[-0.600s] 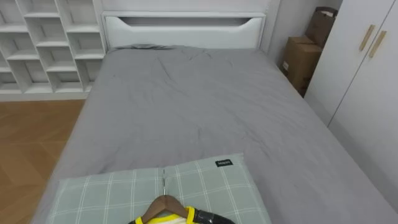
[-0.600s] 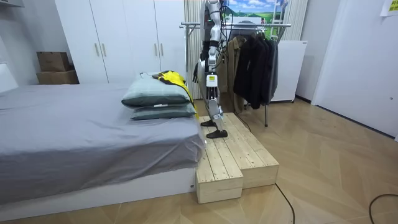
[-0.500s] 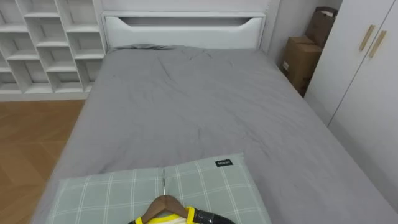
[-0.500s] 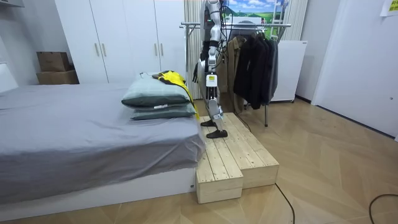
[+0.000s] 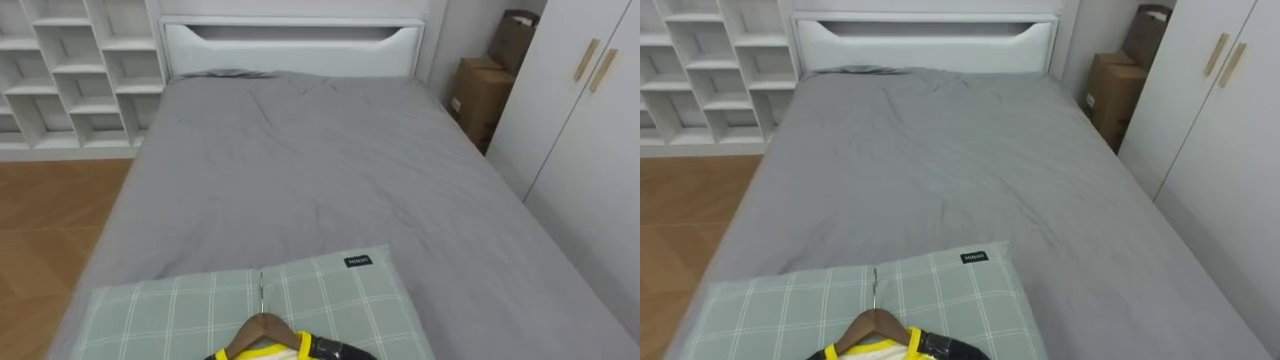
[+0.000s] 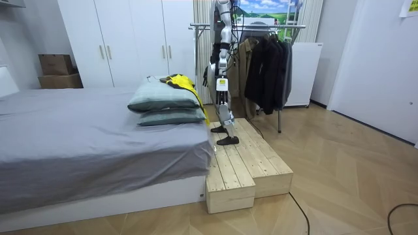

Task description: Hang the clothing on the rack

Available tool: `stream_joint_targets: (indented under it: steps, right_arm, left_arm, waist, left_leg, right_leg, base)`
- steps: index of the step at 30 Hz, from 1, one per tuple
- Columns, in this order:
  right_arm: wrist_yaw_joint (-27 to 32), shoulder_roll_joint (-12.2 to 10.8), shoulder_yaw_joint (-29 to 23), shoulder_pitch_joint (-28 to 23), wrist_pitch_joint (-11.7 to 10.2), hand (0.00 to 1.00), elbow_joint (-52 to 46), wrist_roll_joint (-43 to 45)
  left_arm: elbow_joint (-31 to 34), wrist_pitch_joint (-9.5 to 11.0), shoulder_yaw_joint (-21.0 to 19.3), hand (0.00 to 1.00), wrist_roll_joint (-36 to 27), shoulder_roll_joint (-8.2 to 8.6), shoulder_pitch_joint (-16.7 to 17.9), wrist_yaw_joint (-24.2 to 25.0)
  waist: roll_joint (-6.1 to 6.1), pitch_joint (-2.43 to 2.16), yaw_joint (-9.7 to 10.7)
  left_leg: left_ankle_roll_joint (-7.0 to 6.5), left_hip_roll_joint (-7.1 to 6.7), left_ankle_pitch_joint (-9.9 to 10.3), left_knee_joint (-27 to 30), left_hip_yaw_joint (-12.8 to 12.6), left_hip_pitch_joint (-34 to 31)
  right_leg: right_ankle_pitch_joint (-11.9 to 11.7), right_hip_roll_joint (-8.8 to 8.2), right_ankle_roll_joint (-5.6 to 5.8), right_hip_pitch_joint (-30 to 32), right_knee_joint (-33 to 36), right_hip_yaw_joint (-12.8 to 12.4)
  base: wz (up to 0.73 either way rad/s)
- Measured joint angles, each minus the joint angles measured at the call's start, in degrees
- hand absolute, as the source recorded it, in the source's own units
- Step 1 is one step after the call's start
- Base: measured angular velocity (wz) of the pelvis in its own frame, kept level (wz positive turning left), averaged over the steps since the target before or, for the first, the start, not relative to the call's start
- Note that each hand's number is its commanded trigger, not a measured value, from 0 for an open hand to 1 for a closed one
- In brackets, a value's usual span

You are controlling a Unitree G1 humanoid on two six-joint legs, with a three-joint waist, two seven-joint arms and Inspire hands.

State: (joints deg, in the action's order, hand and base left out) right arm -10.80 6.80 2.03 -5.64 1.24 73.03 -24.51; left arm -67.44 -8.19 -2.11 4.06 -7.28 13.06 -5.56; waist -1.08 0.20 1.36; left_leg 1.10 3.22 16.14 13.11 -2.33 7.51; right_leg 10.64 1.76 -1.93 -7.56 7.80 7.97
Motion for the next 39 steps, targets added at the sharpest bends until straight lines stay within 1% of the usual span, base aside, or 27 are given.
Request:
stream_joint_targets:
  steps: [4,5,11,13,14,15,16,17,18,19,20,21,22,23,24,25,27,30,32,34,35,36,39]
  right_arm:
    - [0.05,0.02,-0.03,0.0,-0.48,0.0,0.04,0.36]
    - [0.13,0.05,-0.04,0.02,-0.5,0.0,0.02,1.0]
    - [2.26,0.01,0.19,0.08,-0.66,0.0,-0.36,4.89]
    - [2.68,0.01,0.59,0.62,-0.66,0.0,-0.27,4.94]
    - [2.69,0.01,0.7,0.81,-0.66,0.0,-0.11,4.95]
    - [2.7,0.01,0.84,0.97,-0.66,0.0,-0.02,4.95]
    - [2.74,0.02,0.91,1.13,-0.67,0.0,0.15,5.17]
    - [2.88,0.02,0.91,1.3,-0.76,0.0,0.36,5.89]
    - [3.14,0.02,0.91,1.31,-0.78,0.0,0.37,6.17]
    - [3.48,0.01,0.92,1.32,-0.88,0.0,0.39,6.48]
    - [3.96,0.01,1.09,1.32,-1.12,0.0,0.36,6.61]
    - [4.16,0.01,1.1,1.29,-1.18,0.0,0.33,6.62]
    - [4.71,0.03,1.09,1.15,-1.24,0.0,0.25,6.62]
    - [5.22,0.09,1.09,1.17,-1.23,0.0,-0.46,7.42]
    - [5.31,0.15,1.09,1.04,-1.24,0.0,-0.88,7.86]
    - [5.42,0.26,1.07,0.92,-1.23,0.0,-1.42,8.62]
    - [5.87,0.58,1.08,0.91,-1.3,0.0,-1.89,9.59]
    - [6.7,0.87,1.05,0.83,-1.57,0.0,-1.93,10.72]
    - [7.29,1.33,1.06,0.69,-2.65,0.0,-1.96,11.38]
    - [7.66,1.84,1.07,0.64,-2.99,0.0,-1.97,11.46]
    - [7.65,2.06,1.06,0.63,-3.07,0.0,-1.96,11.68]
    - [7.59,2.13,1.02,0.63,-3.22,0.0,-1.96,12.07]
    - [7.5,2.14,0.51,0.56,-3.32,0.0,-1.97,13.24]
  left_arm:
    - [-0.01,0.02,0.09,0.0,-0.05,0.0,0.06,0.0]
    - [-0.01,0.02,0.08,0.0,-0.06,0.0,0.11,0.0]
    - [0.24,-0.01,-0.37,0.0,-1.54,-0.02,0.55,-0.54]
    - [0.61,0.01,-0.46,0.0,-0.94,-0.03,0.57,-0.88]
    - [0.8,0.03,-0.47,0.0,-0.5,-0.03,0.5,-1.6]
    - [0.91,0.07,-0.51,0.0,-0.5,-0.04,0.49,-2.01]
    - [0.98,0.39,-1.05,0.0,-0.53,-0.03,0.39,-2.96]
    - [1.03,1.12,-1.5,0.0,-0.56,-0.11,0.39,-3.88]
    - [1.16,1.51,-1.82,0.0,-0.62,-0.11,0.38,-4.57]
    - [1.82,2.32,-2.47,0.0,-0.72,-0.16,0.35,-6.14]
    - [2.94,3.22,-2.91,0.0,-0.94,-0.27,0.34,-7.88]
    - [3.48,3.85,-3.06,0.0,-1.07,-0.39,0.31,-8.67]
    - [3.92,4.98,-3.43,0.0,-1.24,-0.6,-0.11,-10.3]
    - [5.19,5.52,-3.63,0.0,-1.25,-0.85,-0.26,-11.97]
    - [5.73,6.08,-3.91,0.0,-1.2,-0.97,-0.3,-12.82]
    - [5.98,6.97,-4.63,0.0,-1.11,-1.25,-0.83,-14.59]
    - [5.98,8.24,-5.18,0.0,-0.83,-1.74,-1.77,-17.87]
    - [6.2,8.81,-5.82,0.0,-0.62,-1.93,-2.29,-20.51]
    - [6.87,9.72,-5.76,0.0,-0.6,-1.99,-2.25,-23.03]
    - [7.74,10.22,-5.68,0.0,-0.53,-2.13,-2.26,-24.44]
    - [8.6,10.44,-5.64,0.0,0.12,-2.47,-2.22,-25.28]
    - [10.03,10.83,-5.66,0.0,0.53,-2.87,-1.95,-25.72]
    - [13.75,11.31,-5.66,0.0,0.65,-3.35,-1.61,-27.05]
  waist:
    - [-0.03,0.07,0.06]
    - [-0.22,0.19,0.06]
    - [-0.44,0.15,-0.33]
    - [-0.55,0.19,-0.31]
    - [-0.42,0.08,-0.31]
    - [-0.46,0.08,-0.29]
    - [-0.56,0.14,-0.22]
    - [-0.34,0.05,-0.2]
    - [-0.36,0.06,-0.17]
    - [-0.71,0.3,-0.12]
    - [-0.46,0.19,-0.18]
    - [-0.68,0.33,-0.15]
    - [-0.73,0.37,-0.13]
    - [-0.29,0.13,-0.21]
    - [-0.53,0.26,-0.21]
    - [-0.39,0.3,-0.26]
    - [-0.01,0.2,-0.26]
    - [0.39,0.12,-0.2]
    - [1.03,0.13,-0.1]
    - [1.6,0.15,-0.03]
    - [1.87,0.14,-0.03]
    - [1.99,0.14,-0.02]
    - [1.97,0.14,0.14]
  left_leg:
    - [0.0,0.0,0.0,-0.01,0.06,0.02]
    - [0.0,0.0,0.0,-0.02,0.07,0.02]
    - [-0.01,-0.01,-0.01,-0.4,0.07,0.14]
    - [-0.01,-0.03,-0.01,-0.36,0.16,0.06]
    - [-0.01,-0.02,-0.01,-0.35,0.18,0.04]
    - [-0.01,-0.02,-0.01,-0.35,0.2,0.04]
    - [-0.01,-0.02,-0.01,-0.34,0.22,0.05]
    - [-0.01,-0.02,-0.01,-0.34,0.27,0.09]
    - [-0.01,-0.03,-0.01,-0.36,0.34,0.11]
    - [-0.01,-0.05,-0.01,-0.38,0.66,0.19]
    - [-0.01,-0.1,-0.01,-0.38,1.02,0.29]
    - [-0.01,-0.1,-0.01,-0.38,1.09,0.35]
    - [-0.01,-0.1,-0.01,-0.4,1.17,0.33]
    - [-0.01,-0.14,-0.01,-0.43,1.16,0.13]
    - [-0.01,-0.16,-0.01,-0.44,1.16,0.08]
    - [-0.01,-0.16,-0.01,-0.44,1.14,0.05]
    - [-0.01,-0.17,-0.01,-0.45,1.13,0.07]
    - [-0.08,-0.29,-0.05,-0.44,1.34,0.07]
    - [-0.27,-0.5,-0.16,-0.51,1.47,0.0]
    - [-0.37,-0.64,-0.22,-0.48,1.62,-0.08]
    - [-0.46,-0.69,-0.29,-0.5,1.76,-0.06]
    - [-0.49,-0.73,-0.32,-0.5,2.02,-0.04]
    - [-0.55,-0.85,-0.65,-0.78,2.56,0.1]
  right_leg:
    - [0.0,0.01,0.0,-0.01,-0.01,0.1]
    - [0.0,-0.01,0.0,0.01,-0.01,0.2]
    - [-0.01,-0.01,0.01,0.14,0.12,0.24]
    - [-0.01,-0.1,0.02,0.13,0.12,0.92]
    - [-0.01,-0.11,0.02,0.12,0.11,0.99]
    - [-0.01,-0.11,0.02,0.11,0.12,1.01]
    - [-0.01,-0.11,0.02,0.1,0.12,0.94]
    - [-0.01,-0.1,0.02,0.05,0.11,0.83]
    - [-0.01,-0.11,0.02,0.0,0.11,0.85]
    - [-0.01,-0.11,0.02,-0.16,0.12,0.93]
    - [-0.01,-0.12,0.02,-0.41,0.12,1.12]
    - [-0.01,-0.13,0.02,-0.54,0.11,1.35]
    - [-0.01,-0.18,0.02,-0.66,0.12,1.61]
    - [-0.01,-0.21,0.02,-0.59,0.09,1.59]
    - [0.0,-0.21,0.04,-0.55,0.03,1.58]
    - [0.01,-0.21,0.05,-0.53,-0.01,1.57]
    - [0.01,-0.2,0.05,-0.54,-0.06,1.49]
    - [0.0,-0.29,0.06,-0.64,-0.06,1.6]
    - [-0.04,-0.51,0.14,-0.64,-0.06,1.79]
    - [-0.1,-0.66,0.25,-0.64,-0.02,2.06]
    - [-0.13,-0.73,0.3,-0.65,0.06,2.44]
    - [-0.14,-0.78,0.32,-0.65,0.16,2.79]
    - [-0.15,-0.94,0.32,-0.59,0.68,3.03]
  base:
    - [0.0]
    - [0.0]
    - [0.0]
    - [0.05]
    - [0.03]
    - [0.0]
    - [0.0]
    - [0.0]
    - [0.06]
    - [0.12]
    - [0.14]
    - [0.14]
    - [0.08]
    - [0.05]
    - [0.0]
    - [0.0]
    - [0.0]
    - [0.01]
    - [0.04]
    - [0.07]
    - [0.11]
    - [0.11]
    - [0.12]
